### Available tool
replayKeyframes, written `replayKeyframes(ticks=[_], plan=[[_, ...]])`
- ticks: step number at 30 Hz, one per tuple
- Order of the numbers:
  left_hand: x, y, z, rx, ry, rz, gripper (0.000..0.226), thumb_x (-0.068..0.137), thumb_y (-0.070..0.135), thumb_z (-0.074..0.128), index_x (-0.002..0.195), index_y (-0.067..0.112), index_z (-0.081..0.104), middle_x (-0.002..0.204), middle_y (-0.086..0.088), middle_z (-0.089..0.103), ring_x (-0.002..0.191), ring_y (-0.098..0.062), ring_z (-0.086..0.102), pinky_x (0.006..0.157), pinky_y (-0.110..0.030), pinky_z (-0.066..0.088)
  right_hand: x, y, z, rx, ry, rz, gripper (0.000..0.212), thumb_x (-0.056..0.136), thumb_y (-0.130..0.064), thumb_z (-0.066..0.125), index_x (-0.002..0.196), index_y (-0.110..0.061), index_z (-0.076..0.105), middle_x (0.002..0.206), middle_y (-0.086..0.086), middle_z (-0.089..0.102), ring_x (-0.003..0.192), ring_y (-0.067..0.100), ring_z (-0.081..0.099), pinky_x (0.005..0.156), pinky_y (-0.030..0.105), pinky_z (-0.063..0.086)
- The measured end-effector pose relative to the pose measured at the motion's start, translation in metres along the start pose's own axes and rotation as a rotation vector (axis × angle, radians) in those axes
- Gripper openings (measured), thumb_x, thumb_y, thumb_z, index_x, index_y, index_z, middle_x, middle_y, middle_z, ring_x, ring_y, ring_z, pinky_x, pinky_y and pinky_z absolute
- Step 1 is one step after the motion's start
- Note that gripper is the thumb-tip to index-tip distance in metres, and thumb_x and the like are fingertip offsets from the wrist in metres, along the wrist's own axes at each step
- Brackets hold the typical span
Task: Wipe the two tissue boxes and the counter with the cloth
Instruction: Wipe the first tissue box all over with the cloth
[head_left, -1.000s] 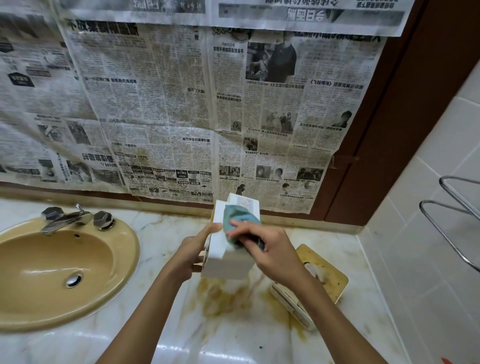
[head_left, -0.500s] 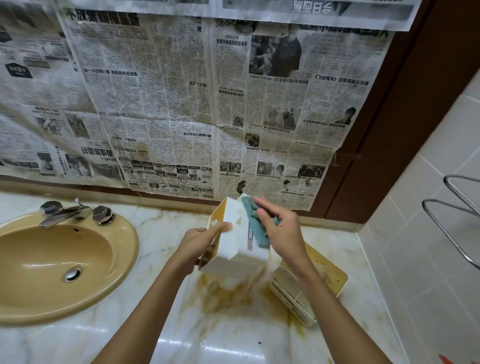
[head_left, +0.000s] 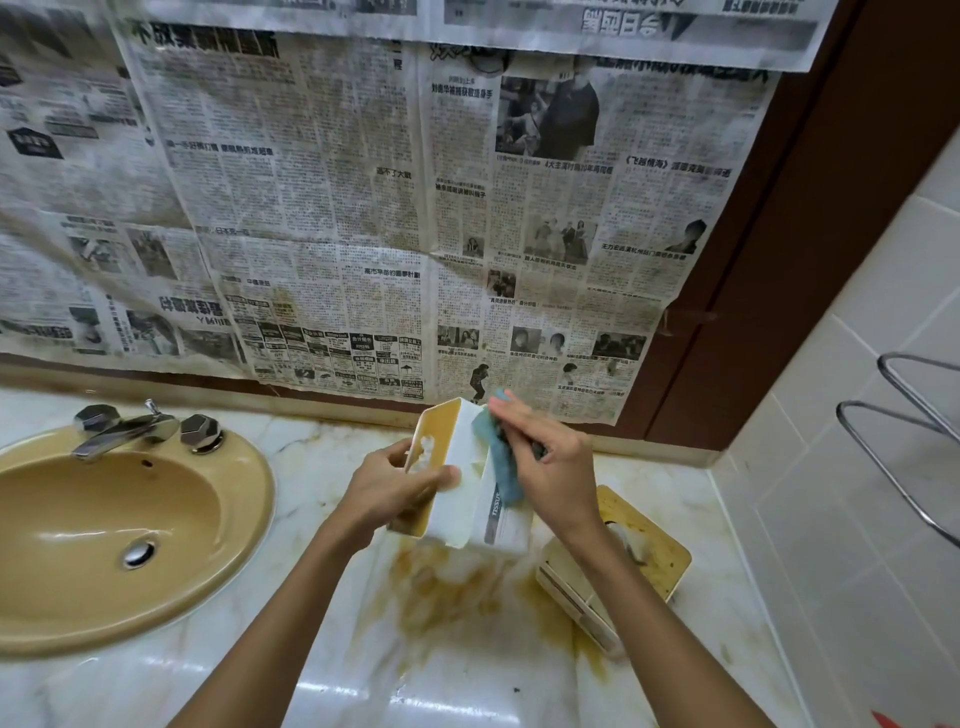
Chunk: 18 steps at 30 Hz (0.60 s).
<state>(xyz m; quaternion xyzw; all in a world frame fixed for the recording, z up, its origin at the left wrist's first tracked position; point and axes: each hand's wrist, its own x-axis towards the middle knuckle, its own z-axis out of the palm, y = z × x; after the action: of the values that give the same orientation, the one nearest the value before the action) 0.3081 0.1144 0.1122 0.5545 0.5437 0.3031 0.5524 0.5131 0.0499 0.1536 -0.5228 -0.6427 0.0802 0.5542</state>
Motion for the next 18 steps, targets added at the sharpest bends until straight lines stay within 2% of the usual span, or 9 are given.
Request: replayKeyframes(ticks=[2, 4, 7, 9, 12, 14, 15, 16, 18], plan=[[0.000, -0.003, -0.004, -0.008, 0.002, 0.065, 0.079, 0.043, 0.050, 0.092, 0.118, 0.031, 0.075, 0.106, 0.008, 0.079, 0.095, -0.016, 0.077, 0.083, -0.037, 0.062, 0.015, -0.003, -0.007, 0.027, -0.022, 0.106, 0.030, 0.094, -0.001, 0.066, 0.118, -0.015, 0.076, 0.119, -0.005, 0.074, 0.113, 0.000, 0.067, 0.099, 0.019, 0.052], [-0.003, -0.004, -0.009, -0.031, -0.026, 0.127, 0.102, 0.038, 0.045, 0.097, 0.134, 0.031, 0.067, 0.116, 0.008, 0.077, 0.102, -0.017, 0.076, 0.091, -0.042, 0.062, 0.026, -0.002, -0.015, 0.032, -0.093, 0.270, 0.025, 0.096, -0.009, 0.064, 0.113, -0.021, 0.078, 0.111, -0.012, 0.076, 0.102, -0.007, 0.067, 0.089, 0.014, 0.053], [-0.008, -0.010, -0.020, -0.078, -0.090, 0.191, 0.131, 0.029, 0.046, 0.104, 0.149, 0.028, 0.054, 0.123, 0.009, 0.075, 0.108, -0.017, 0.074, 0.087, -0.039, 0.062, 0.027, 0.007, -0.030, 0.128, -0.235, 0.490, 0.023, 0.097, -0.013, 0.064, 0.106, -0.026, 0.080, 0.106, -0.018, 0.075, 0.100, -0.007, 0.067, 0.086, 0.018, 0.055], [-0.011, -0.014, -0.026, -0.122, -0.136, 0.224, 0.136, 0.029, 0.050, 0.105, 0.151, 0.025, 0.050, 0.129, 0.008, 0.072, 0.112, -0.020, 0.073, 0.084, -0.035, 0.061, 0.020, 0.013, -0.036, 0.211, -0.275, 0.587, 0.022, 0.096, -0.014, 0.065, 0.105, -0.026, 0.081, 0.103, -0.018, 0.076, 0.096, -0.006, 0.068, 0.080, 0.020, 0.056], [-0.014, -0.014, -0.030, -0.179, -0.202, 0.261, 0.138, 0.031, 0.052, 0.104, 0.153, 0.021, 0.046, 0.141, 0.003, 0.066, 0.113, -0.021, 0.071, 0.084, -0.033, 0.060, 0.006, 0.020, -0.036, 0.104, -0.326, 0.621, 0.022, 0.096, -0.016, 0.066, 0.104, -0.030, 0.080, 0.099, -0.020, 0.076, 0.092, -0.009, 0.067, 0.072, 0.014, 0.049], [-0.012, -0.011, -0.034, -0.174, -0.245, 0.284, 0.139, 0.032, 0.052, 0.104, 0.154, 0.018, 0.044, 0.143, 0.003, 0.064, 0.110, -0.019, 0.070, 0.082, -0.030, 0.059, 0.001, 0.020, -0.032, 0.157, -0.227, 0.666, 0.021, 0.096, -0.017, 0.065, 0.105, -0.029, 0.080, 0.093, -0.017, 0.077, 0.084, 0.002, 0.070, 0.068, 0.020, 0.050], [-0.010, -0.010, -0.036, -0.164, -0.268, 0.289, 0.140, 0.033, 0.051, 0.104, 0.154, 0.017, 0.043, 0.145, 0.002, 0.063, 0.111, -0.019, 0.069, 0.083, -0.029, 0.058, 0.000, 0.018, -0.031, 0.248, -0.123, 0.717, 0.020, 0.097, -0.016, 0.065, 0.105, -0.028, 0.080, 0.090, -0.014, 0.078, 0.079, 0.014, 0.072, 0.063, 0.026, 0.052], [-0.009, -0.009, -0.037, -0.153, -0.290, 0.290, 0.141, 0.034, 0.050, 0.105, 0.156, 0.016, 0.041, 0.147, 0.001, 0.061, 0.114, -0.020, 0.068, 0.086, -0.029, 0.058, 0.002, 0.016, -0.031, 0.400, -0.002, 0.793, 0.020, 0.097, -0.014, 0.065, 0.106, -0.025, 0.079, 0.088, -0.010, 0.079, 0.074, 0.024, 0.071, 0.059, 0.032, 0.055], [-0.005, -0.009, -0.039, -0.123, -0.330, 0.297, 0.142, 0.037, 0.050, 0.104, 0.158, 0.016, 0.038, 0.152, -0.001, 0.057, 0.122, -0.025, 0.065, 0.093, -0.032, 0.055, 0.010, 0.010, -0.028, 0.832, 0.209, 0.921, 0.023, 0.098, -0.006, 0.059, 0.109, -0.017, 0.077, 0.094, 0.002, 0.080, 0.079, 0.030, 0.073, 0.069, 0.038, 0.061]])
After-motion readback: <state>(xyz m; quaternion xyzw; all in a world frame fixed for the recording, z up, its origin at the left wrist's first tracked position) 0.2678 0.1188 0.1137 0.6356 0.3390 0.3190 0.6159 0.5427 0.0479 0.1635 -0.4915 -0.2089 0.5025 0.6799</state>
